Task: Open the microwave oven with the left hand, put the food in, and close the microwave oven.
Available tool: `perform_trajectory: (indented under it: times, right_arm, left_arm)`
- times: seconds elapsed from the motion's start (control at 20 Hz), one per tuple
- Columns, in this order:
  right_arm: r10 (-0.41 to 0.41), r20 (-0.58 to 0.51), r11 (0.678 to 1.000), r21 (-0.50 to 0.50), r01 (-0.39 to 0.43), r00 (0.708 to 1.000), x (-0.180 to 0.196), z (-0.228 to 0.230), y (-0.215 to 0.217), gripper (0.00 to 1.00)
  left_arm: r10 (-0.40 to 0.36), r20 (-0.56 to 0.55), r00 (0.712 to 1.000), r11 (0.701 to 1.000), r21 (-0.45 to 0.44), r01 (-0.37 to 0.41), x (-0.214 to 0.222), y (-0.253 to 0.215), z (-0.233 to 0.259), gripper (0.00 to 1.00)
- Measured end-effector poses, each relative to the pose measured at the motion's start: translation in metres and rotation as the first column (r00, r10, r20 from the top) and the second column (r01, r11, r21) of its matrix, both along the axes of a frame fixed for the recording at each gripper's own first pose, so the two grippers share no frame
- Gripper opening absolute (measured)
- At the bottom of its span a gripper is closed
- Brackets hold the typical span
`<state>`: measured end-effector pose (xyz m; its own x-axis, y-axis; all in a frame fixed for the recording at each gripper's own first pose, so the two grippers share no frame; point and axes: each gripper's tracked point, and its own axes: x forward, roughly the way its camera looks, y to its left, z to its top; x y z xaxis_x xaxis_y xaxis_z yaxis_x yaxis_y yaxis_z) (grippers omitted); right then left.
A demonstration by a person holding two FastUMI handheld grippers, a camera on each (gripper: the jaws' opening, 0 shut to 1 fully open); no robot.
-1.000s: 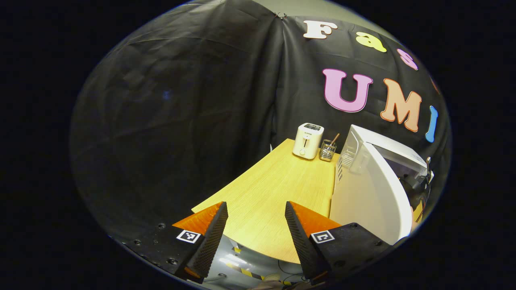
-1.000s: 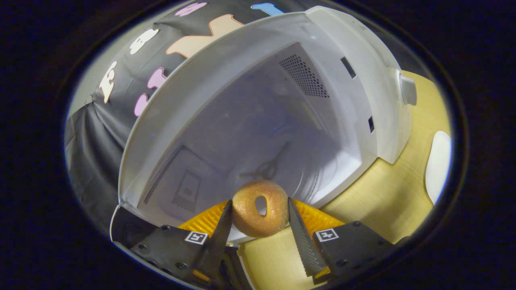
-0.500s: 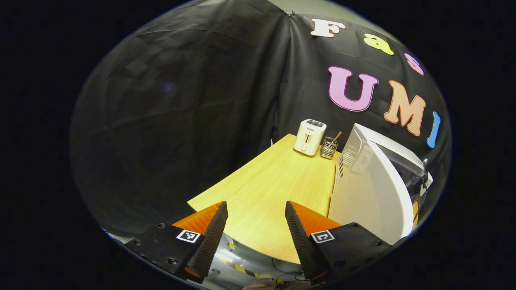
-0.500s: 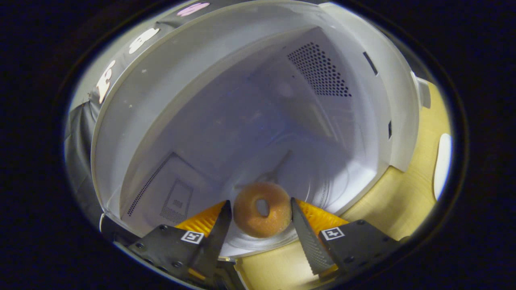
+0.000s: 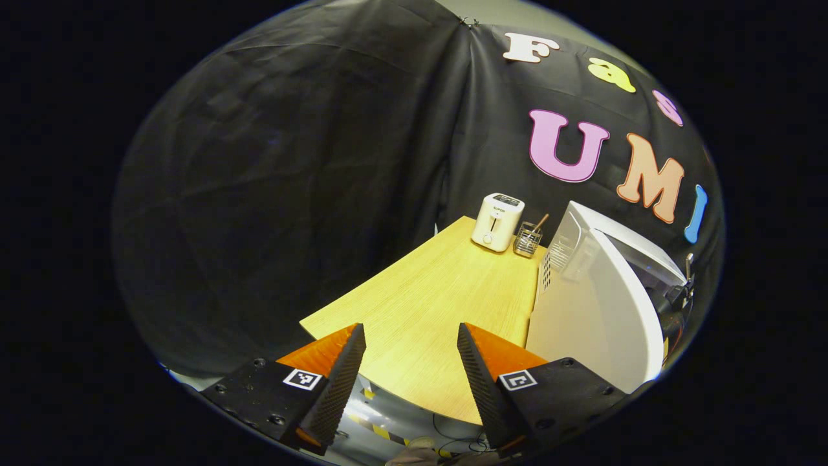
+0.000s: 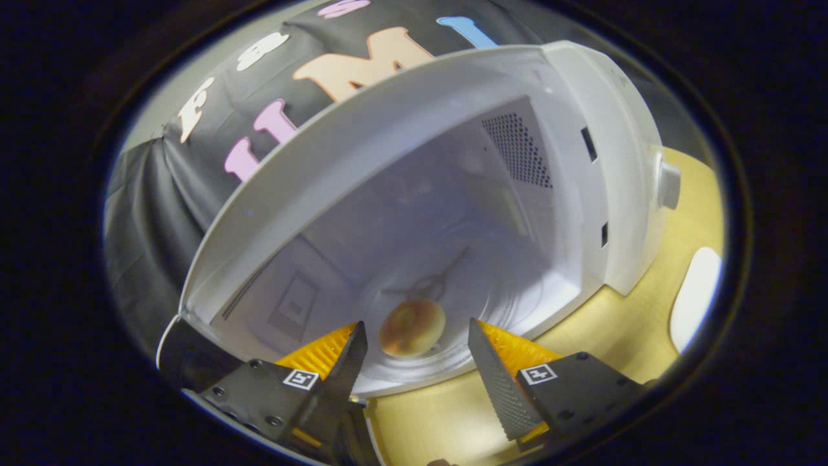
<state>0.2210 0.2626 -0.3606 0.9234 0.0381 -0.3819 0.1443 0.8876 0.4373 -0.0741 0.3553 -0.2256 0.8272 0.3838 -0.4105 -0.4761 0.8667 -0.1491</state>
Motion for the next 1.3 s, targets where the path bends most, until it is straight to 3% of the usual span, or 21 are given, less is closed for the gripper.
perform_trajectory:
  times: [0.15,0.2,0.5,0.65,0.7,0.75,0.8,0.85,0.9,1.1,1.3]
  right_arm:
    - [0.069,0.007,0.995,-0.075,-0.068,0.998,-0.024,0.012,-0.006,0.96]
    - [0.09,0.009,0.991,-0.103,-0.089,0.996,-0.033,0.017,-0.009,0.9]
    - [0.183,0.047,0.956,-0.242,-0.166,0.982,-0.081,0.057,-0.019,0.9]
    - [0.205,0.061,0.933,-0.315,-0.176,0.977,-0.1,0.076,-0.03,0.9]
    - [0.209,0.06,0.926,-0.333,-0.178,0.976,-0.107,0.081,-0.033,0.91]
    - [0.208,0.061,0.921,-0.347,-0.175,0.976,-0.112,0.086,-0.039,0.91]
    - [0.204,0.063,0.917,-0.361,-0.168,0.977,-0.115,0.089,-0.045,0.9]
    - [0.201,0.066,0.914,-0.373,-0.163,0.977,-0.119,0.094,-0.05,0.91]
    - [0.198,0.067,0.912,-0.379,-0.159,0.978,-0.123,0.097,-0.056,0.91]
    - [0.173,0.089,0.912,-0.391,-0.125,0.981,-0.129,0.118,-0.075,0.91]
    - [0.139,0.114,0.916,-0.393,-0.084,0.984,-0.132,0.133,-0.095,0.91]
  left_arm:
    - [-0.019,0.009,1.0,1.0,0.0,0.019,0.005,-0.004,-0.001,0.84]
    - [-0.028,0.015,0.999,1.0,0.001,0.028,0.008,-0.005,0.001,0.83]
    - [-0.098,0.034,0.995,0.995,0.023,0.098,0.02,-0.016,0.002,0.63]
    - [-0.171,0.054,0.984,0.985,0.012,0.171,0.028,-0.033,0.002,0.54]
    - [-0.19,0.059,0.98,0.982,0.014,0.19,0.031,-0.037,0.002,0.4]
    - [-0.208,0.059,0.976,0.978,0.02,0.207,0.033,-0.039,0.001,0.33]
    - [-0.217,0.051,0.975,0.976,0.034,0.216,0.033,-0.04,0.001,0.15]
    - [-0.224,0.041,0.974,0.974,0.051,0.222,0.034,-0.04,-0.001,0.15]
    - [-0.233,0.027,0.972,0.971,0.063,0.231,0.034,-0.04,-0.003,0.0]
    - [-0.342,0.029,0.939,0.939,0.045,0.341,0.03,-0.066,-0.001,0.0]
    - [-0.405,0.019,0.914,0.914,0.037,0.404,0.025,-0.087,-0.003,0.0]
